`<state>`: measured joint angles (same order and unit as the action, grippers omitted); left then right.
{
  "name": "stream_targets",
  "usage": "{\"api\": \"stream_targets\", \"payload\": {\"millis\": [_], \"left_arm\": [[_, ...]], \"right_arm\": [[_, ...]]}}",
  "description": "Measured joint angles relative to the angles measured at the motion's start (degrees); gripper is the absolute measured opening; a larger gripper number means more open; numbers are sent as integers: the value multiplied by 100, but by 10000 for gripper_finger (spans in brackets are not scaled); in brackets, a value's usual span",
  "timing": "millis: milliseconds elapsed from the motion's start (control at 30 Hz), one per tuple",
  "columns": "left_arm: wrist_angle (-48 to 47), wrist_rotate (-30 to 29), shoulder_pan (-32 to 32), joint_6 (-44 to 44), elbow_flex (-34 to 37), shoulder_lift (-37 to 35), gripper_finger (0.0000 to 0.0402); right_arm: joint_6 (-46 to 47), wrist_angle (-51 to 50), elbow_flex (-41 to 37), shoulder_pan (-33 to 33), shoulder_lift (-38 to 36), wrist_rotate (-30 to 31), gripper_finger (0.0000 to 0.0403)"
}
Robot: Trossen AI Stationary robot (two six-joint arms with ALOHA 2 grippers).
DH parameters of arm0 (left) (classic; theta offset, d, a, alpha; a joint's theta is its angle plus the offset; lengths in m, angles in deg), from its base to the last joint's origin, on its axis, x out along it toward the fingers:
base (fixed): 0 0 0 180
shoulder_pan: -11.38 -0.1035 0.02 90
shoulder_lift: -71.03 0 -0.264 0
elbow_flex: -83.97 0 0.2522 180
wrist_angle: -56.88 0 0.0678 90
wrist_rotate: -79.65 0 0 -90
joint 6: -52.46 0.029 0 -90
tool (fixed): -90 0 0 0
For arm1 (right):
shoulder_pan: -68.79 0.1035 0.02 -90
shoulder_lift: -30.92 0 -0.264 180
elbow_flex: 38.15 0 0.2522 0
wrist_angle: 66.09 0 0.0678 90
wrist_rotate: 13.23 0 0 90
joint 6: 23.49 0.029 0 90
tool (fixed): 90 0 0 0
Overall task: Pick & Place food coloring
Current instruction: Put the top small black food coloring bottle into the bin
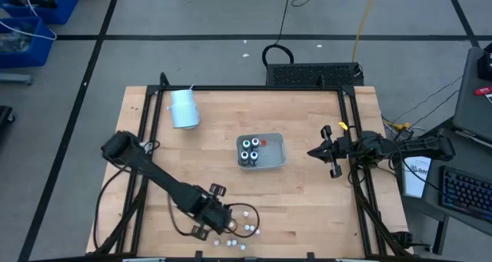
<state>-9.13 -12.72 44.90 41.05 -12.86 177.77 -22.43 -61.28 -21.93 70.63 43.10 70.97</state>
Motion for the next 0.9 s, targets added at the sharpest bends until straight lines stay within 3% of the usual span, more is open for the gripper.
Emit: {"api": "stream_targets", "payload": {"millis": [233,567,900], "left_arm": [[305,-687,-114,726,429,-1606,66],[2949,-472,-781,410,3873,-4869,66],[4072,-639,-844,-333,5901,-6889,66]], "right_arm": [[1,-4,1,0,-1,0,0],[2,-2,0,2,0,0,0],[2,0,0,2,0,0,0]]}}
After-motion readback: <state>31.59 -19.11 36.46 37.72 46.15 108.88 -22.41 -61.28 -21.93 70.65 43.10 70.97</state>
